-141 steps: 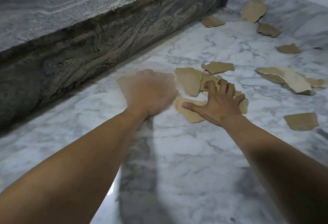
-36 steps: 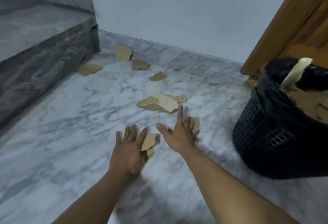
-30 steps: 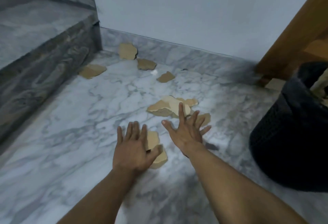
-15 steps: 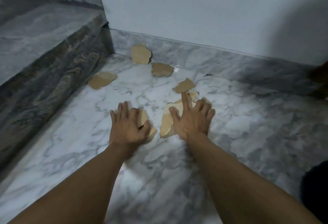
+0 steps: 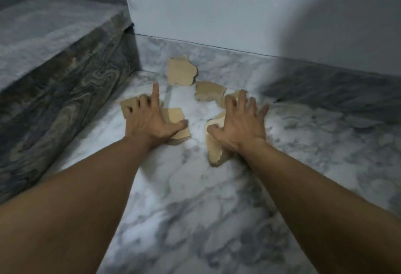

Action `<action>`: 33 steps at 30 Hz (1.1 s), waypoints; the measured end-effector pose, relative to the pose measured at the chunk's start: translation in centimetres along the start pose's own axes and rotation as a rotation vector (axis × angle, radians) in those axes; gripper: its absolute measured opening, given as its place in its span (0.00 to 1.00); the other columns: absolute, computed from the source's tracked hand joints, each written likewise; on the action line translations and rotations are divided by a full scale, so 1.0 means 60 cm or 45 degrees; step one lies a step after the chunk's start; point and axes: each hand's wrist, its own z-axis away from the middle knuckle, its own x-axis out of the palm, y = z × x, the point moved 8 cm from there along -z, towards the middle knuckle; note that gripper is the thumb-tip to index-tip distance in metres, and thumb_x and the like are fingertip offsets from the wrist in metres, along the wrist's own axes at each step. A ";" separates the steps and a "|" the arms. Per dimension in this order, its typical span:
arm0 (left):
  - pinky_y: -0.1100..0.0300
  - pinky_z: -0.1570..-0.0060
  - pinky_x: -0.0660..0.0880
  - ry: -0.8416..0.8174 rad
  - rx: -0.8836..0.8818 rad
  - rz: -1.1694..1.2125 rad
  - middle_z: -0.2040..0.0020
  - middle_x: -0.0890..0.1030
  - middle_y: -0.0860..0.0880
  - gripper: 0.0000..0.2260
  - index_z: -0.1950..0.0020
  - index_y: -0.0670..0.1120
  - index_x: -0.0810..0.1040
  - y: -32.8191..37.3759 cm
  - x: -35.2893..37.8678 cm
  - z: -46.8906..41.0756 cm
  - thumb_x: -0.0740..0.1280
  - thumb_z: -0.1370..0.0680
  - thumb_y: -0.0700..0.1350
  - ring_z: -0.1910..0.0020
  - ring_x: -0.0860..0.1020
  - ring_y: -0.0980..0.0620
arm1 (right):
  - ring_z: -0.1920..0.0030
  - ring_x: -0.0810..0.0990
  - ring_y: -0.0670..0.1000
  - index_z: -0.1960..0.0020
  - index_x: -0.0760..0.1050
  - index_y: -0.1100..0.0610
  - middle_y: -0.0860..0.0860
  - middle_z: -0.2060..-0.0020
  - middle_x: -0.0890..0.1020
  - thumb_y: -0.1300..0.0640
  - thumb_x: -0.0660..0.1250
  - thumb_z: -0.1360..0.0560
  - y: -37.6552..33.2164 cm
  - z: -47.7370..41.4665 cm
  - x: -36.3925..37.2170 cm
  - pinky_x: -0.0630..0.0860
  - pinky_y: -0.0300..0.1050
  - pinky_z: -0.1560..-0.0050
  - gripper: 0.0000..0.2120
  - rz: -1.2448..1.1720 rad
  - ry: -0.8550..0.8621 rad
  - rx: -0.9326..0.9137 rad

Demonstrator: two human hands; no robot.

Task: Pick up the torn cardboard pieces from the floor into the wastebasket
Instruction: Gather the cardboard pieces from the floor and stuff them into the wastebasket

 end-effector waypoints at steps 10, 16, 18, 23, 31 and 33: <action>0.30 0.25 0.43 -0.245 0.238 0.101 0.18 0.35 0.56 0.55 0.18 0.57 0.35 0.066 0.058 -0.138 0.54 0.36 0.81 0.18 0.39 0.43 | 0.25 0.47 0.69 0.24 0.42 0.29 0.46 0.22 0.51 0.35 0.50 0.27 -0.038 -0.110 0.029 0.51 0.83 0.37 0.33 -0.131 -0.376 -0.079; 0.30 0.26 0.38 -0.321 0.207 -0.005 0.17 0.42 0.56 0.52 0.16 0.55 0.44 0.070 0.060 -0.086 0.48 0.33 0.82 0.18 0.39 0.45 | 0.22 0.47 0.62 0.23 0.51 0.31 0.43 0.20 0.48 0.36 0.54 0.26 -0.018 -0.059 0.005 0.54 0.77 0.32 0.32 -0.235 -0.481 -0.078; 0.31 0.26 0.40 -0.300 0.212 0.020 0.16 0.45 0.53 0.51 0.16 0.53 0.47 0.083 0.055 -0.055 0.50 0.32 0.81 0.18 0.41 0.45 | 0.21 0.43 0.62 0.21 0.50 0.38 0.43 0.19 0.44 0.24 0.55 0.30 -0.003 -0.008 0.003 0.52 0.78 0.31 0.42 -0.269 -0.544 -0.086; 0.35 0.29 0.58 -0.048 0.303 0.111 0.24 0.66 0.47 0.39 0.25 0.53 0.66 0.117 0.020 0.035 0.52 0.29 0.74 0.26 0.61 0.43 | 0.25 0.57 0.65 0.26 0.57 0.49 0.49 0.22 0.60 0.14 0.49 0.41 0.046 0.140 -0.004 0.59 0.73 0.33 0.55 -0.119 -0.268 -0.059; 0.43 0.45 0.66 0.042 0.268 0.017 0.38 0.73 0.44 0.30 0.37 0.51 0.72 0.163 0.005 0.180 0.54 0.26 0.71 0.38 0.69 0.40 | 0.51 0.73 0.60 0.40 0.75 0.51 0.56 0.48 0.77 0.21 0.54 0.33 0.119 0.306 -0.023 0.66 0.56 0.53 0.39 -0.045 0.283 0.125; 0.44 0.48 0.67 0.006 0.255 -0.036 0.40 0.74 0.43 0.28 0.37 0.49 0.71 0.174 0.004 0.221 0.54 0.25 0.69 0.42 0.70 0.39 | 0.50 0.74 0.61 0.41 0.73 0.53 0.57 0.48 0.77 0.22 0.53 0.33 0.130 0.337 -0.028 0.68 0.56 0.52 0.39 -0.065 0.213 0.184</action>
